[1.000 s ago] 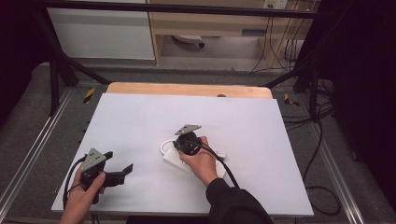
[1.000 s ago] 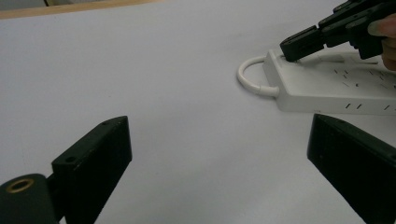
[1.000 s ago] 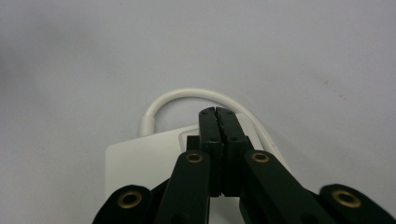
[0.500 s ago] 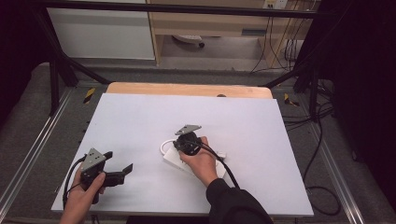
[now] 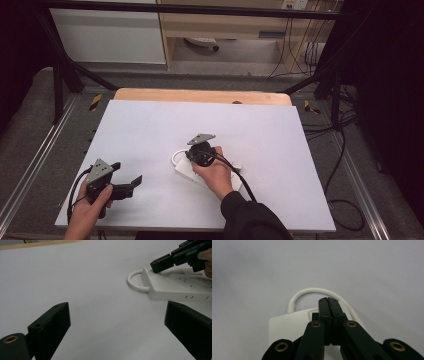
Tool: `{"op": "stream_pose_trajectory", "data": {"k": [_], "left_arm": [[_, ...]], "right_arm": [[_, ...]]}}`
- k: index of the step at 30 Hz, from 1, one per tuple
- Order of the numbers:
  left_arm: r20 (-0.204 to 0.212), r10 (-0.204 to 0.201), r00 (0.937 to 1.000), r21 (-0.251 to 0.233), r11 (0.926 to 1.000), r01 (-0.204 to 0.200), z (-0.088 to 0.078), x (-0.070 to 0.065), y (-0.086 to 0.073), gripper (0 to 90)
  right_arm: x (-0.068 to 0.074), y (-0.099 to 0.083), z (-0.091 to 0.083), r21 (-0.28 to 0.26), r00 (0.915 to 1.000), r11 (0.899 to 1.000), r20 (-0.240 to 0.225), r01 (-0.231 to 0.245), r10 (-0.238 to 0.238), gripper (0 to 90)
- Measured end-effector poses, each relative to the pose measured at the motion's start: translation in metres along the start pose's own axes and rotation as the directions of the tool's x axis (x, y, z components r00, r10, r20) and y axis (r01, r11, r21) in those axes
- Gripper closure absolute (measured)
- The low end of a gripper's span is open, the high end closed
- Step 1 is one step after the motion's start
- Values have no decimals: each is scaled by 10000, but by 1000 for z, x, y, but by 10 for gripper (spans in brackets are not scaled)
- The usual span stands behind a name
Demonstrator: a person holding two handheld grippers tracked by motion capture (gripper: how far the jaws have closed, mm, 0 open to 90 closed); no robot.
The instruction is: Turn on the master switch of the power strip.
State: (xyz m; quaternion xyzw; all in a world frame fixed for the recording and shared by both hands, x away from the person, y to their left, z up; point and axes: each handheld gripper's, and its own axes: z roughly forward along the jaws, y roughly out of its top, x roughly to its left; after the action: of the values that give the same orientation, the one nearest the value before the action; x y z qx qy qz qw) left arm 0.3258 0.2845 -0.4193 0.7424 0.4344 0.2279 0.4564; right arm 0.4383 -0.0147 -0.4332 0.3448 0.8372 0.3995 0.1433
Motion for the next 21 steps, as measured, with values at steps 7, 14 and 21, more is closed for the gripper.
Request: {"op": "stream_pose_trajectory", "data": {"k": [7, 14, 21], "left_arm": [[15, 10, 10000, 25, 10000, -10, 0, 0, 0, 64], [10, 9, 10000, 12, 10000, -9, 0, 0, 0, 65], [25, -18, 10000, -3, 10000, 18, 0, 0, 0, 65]], "right_arm": [[0, 1, -1, -25, 10000, 10000, -62, -10, 10, 900], [-1, 1, -1, -37, 9999, 10000, -95, -31, 31, 900], [-1, 0, -1, -86, 9999, 10000, -113, -31, 30, 900]]}}
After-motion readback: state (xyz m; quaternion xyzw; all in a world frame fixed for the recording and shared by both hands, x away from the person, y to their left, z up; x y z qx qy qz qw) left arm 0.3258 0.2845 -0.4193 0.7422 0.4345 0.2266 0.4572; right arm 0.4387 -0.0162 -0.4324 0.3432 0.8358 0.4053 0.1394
